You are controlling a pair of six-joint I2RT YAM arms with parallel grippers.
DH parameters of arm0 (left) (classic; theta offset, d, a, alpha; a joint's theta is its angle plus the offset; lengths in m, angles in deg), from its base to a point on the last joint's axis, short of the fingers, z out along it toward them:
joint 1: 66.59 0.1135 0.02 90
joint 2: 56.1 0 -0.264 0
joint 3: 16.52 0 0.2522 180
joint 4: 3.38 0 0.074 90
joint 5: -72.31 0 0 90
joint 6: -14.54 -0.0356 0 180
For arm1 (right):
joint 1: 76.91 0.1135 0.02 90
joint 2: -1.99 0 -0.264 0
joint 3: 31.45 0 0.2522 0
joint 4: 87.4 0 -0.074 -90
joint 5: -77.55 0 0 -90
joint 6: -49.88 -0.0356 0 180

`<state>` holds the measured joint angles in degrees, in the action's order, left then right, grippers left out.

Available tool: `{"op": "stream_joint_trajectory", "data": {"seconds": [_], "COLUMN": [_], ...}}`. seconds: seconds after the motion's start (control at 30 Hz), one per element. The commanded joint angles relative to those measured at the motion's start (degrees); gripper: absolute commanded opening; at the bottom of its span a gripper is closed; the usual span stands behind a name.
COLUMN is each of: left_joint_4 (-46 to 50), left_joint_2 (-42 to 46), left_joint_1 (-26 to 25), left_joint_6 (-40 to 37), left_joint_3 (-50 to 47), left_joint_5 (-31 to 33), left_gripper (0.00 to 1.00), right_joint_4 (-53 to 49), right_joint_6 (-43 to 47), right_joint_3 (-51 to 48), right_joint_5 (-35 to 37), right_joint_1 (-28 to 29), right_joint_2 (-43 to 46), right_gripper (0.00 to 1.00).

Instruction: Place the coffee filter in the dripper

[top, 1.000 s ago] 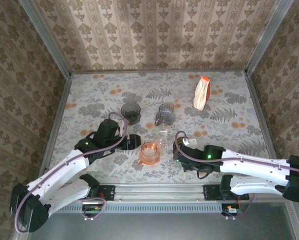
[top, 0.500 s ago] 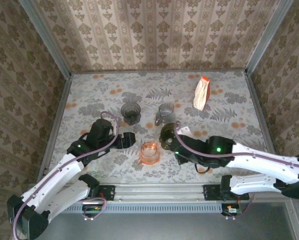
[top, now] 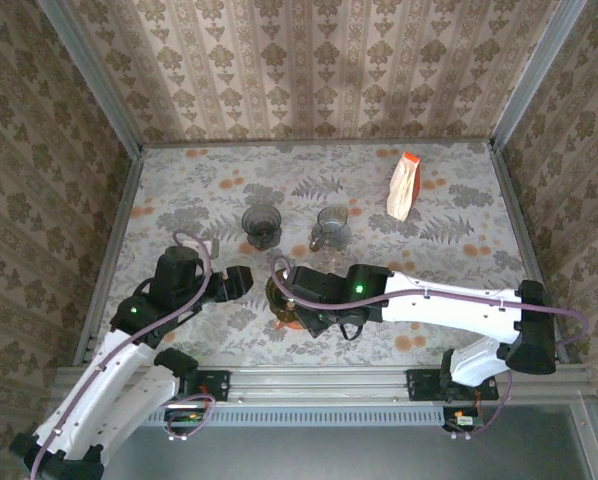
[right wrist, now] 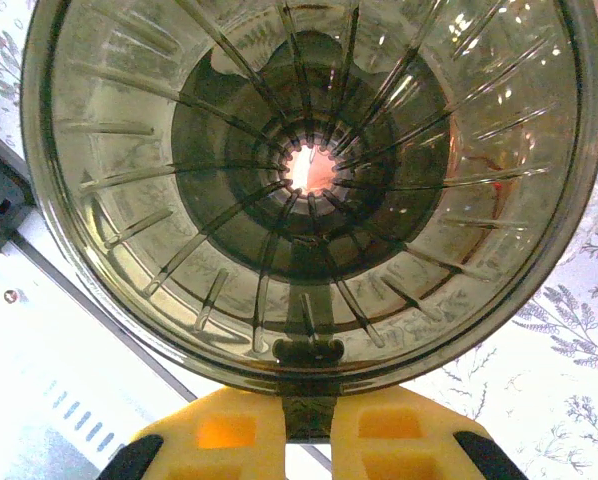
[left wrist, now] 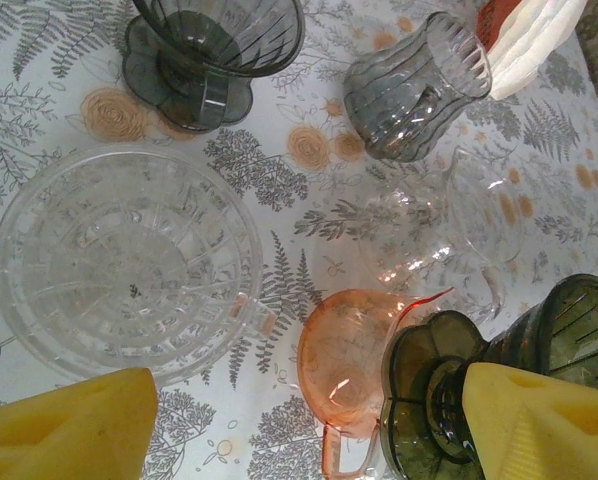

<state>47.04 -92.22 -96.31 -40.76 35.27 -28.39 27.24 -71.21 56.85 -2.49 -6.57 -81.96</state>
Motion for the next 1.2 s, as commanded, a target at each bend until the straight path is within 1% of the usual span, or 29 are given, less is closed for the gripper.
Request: {"op": "stream_joint_trajectory", "data": {"seconds": [0.0, 0.23, 0.67, 0.73, 0.9, 1.03, 1.17], "left_joint_4": [1.13, 0.82, -0.21, -0.27, -0.55, -0.72, -0.84], "left_joint_2": [0.53, 0.48, 0.0, -0.09, -0.27, -0.53, -0.53], "left_joint_1": [0.61, 1.15, 1.68, 1.79, 1.93, 2.05, 2.14], "left_joint_6": [-1.21, -1.22, -0.78, -0.86, -0.93, -0.87, -0.87], "left_joint_3": [1.45, 1.18, 0.12, 0.06, -0.18, -0.36, -0.52], "left_joint_5": [-0.47, -1.08, -2.12, -2.13, -2.4, -2.66, -2.75], "left_gripper": [0.82, 0.82, 0.83, 0.83, 0.83, 0.83, 0.83], "right_joint_4": [-1.5, -2.56, -2.22, -2.2, -1.54, -1.05, -0.8], "right_joint_6": [1.04, 1.01, 1.04, 0.79, 0.42, -0.02, -0.63], "right_joint_3": [1.66, 1.74, 0.38, 0.01, -0.63, -0.96, -1.5], "right_joint_5": [0.75, 4.34, 4.41, 4.36, 3.52, 2.18, 2.05], "right_joint_1": [-0.47, -0.96, -1.97, -1.97, -1.97, -1.97, -1.97], "right_joint_2": [-0.69, -0.52, -1.84, -1.68, -1.4, -1.63, -1.15], "right_gripper": [0.0, 0.0, 0.0, 0.03, 0.12, 0.17, 0.33]}}
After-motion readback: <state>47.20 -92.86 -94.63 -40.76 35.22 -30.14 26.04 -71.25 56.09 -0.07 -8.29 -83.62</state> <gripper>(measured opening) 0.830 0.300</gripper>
